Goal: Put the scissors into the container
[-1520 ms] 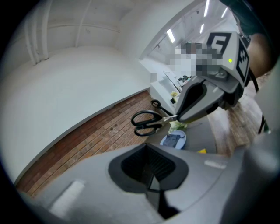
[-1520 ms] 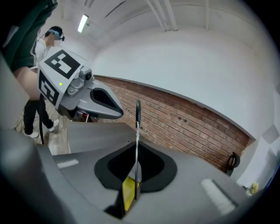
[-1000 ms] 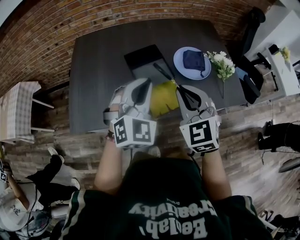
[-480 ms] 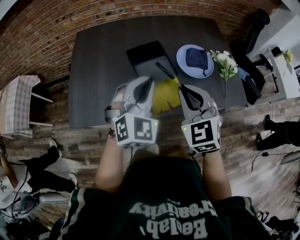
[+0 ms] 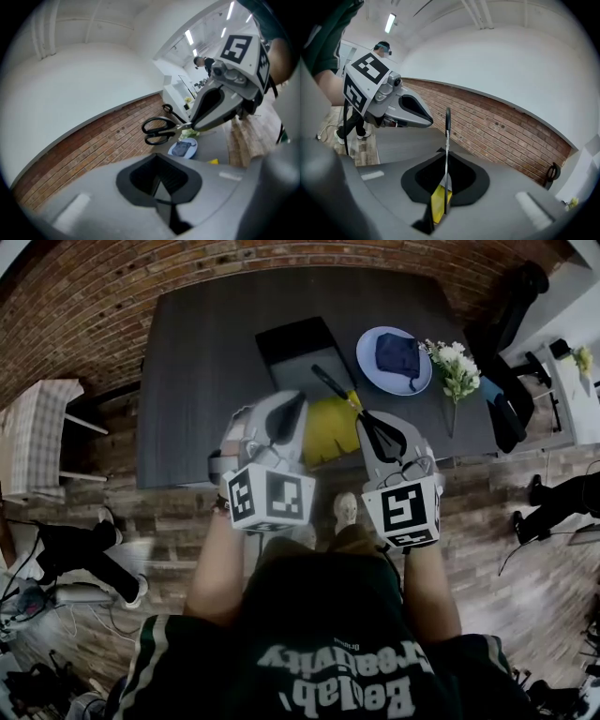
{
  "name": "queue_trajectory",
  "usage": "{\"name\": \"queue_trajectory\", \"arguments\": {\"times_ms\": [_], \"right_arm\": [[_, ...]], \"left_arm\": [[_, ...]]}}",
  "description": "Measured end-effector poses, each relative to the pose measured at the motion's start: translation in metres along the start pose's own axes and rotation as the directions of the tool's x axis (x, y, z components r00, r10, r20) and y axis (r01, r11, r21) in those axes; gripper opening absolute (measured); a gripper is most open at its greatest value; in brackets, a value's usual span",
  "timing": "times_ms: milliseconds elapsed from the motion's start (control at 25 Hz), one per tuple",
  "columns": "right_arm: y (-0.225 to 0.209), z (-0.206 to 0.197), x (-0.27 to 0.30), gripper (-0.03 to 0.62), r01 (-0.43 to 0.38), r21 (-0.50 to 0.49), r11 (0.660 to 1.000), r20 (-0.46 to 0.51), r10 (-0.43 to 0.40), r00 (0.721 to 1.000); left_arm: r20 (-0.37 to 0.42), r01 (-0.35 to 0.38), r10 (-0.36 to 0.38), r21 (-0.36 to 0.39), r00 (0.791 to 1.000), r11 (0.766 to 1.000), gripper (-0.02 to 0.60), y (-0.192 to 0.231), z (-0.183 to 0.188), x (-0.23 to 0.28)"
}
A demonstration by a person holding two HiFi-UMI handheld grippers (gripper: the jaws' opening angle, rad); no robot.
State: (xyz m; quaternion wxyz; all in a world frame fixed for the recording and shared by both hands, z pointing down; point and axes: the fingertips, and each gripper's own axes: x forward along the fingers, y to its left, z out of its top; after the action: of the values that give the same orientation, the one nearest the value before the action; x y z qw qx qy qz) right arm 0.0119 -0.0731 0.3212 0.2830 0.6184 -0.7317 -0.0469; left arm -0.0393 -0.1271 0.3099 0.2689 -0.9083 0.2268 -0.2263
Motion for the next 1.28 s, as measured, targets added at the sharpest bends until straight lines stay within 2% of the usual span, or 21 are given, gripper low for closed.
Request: {"name": "queue_trajectory", "arguments": {"times_ms": [320,760,1280], "right_arm": [[-0.013,-0.009,0.014,0.021,-0.062,-0.006,0.998,0.016,0.062,0.998],[-0.043,-0.011,0.041,0.021,-0.159,-0.040,0.986,0.061,0.162,0.985],[-0.063,-0.021,0.064,0.021,-0.288,-0.089,0.954,0.113,0.296,0.948]], "left_arm": [[-0.042,-0.014,0.013,-0.004,0.999,1.000,0.003,-0.007,0.000,0.020],[-0.112,-0.076,0.073,-0.026,0.991,0.997,0.003,0.004,0.005,0.052],[-0.227,-0.174,0.160,-0.042,0.961,0.984,0.003,0.007,0.000,0.077]]}}
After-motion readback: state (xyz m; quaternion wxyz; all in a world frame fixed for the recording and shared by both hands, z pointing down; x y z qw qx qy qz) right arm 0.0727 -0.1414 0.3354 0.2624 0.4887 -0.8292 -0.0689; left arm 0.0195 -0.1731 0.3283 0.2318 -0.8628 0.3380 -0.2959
